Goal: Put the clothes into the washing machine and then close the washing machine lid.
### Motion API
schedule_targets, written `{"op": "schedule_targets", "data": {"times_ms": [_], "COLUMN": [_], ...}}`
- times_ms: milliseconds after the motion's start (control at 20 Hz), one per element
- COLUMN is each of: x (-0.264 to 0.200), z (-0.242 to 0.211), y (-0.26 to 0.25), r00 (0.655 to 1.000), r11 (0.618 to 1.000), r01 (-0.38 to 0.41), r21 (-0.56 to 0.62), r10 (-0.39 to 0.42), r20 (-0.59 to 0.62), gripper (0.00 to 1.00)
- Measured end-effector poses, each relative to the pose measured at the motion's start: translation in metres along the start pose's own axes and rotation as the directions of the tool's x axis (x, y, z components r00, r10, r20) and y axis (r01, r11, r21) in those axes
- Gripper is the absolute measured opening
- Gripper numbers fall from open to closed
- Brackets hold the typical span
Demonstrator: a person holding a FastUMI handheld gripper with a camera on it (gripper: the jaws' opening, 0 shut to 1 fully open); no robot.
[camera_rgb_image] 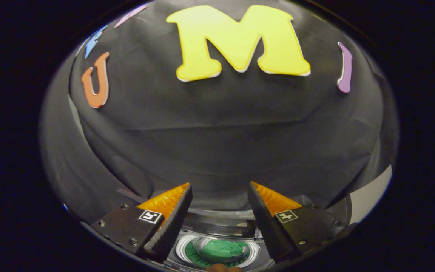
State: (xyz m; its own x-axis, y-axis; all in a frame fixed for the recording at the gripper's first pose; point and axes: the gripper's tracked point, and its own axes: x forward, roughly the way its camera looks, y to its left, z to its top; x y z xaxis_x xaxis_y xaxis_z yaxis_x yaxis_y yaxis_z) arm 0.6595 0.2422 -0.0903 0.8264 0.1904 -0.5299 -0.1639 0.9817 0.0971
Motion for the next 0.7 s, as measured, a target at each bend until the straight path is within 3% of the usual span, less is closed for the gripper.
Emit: {"op": "schedule_targets", "data": {"times_ms": [250, 500, 700], "x": [0.0077, 0.0089, 0.0098], "z": [-0.0066, -0.0059, -0.0012], "y": [-0.0033, -0.0007, -0.0003], "r00": [1.0, 0.998, 0.988], "r11": [0.999, 0.999, 0.997], "r01": [0.015, -0.032, -0.039], "r21": [-0.037, -0.035, -0.066], "r10": [-0.015, 0.034, 0.049], "r20": [0.015, 0.054, 0.146], "gripper": [0.95, 0.96, 0.96]}}
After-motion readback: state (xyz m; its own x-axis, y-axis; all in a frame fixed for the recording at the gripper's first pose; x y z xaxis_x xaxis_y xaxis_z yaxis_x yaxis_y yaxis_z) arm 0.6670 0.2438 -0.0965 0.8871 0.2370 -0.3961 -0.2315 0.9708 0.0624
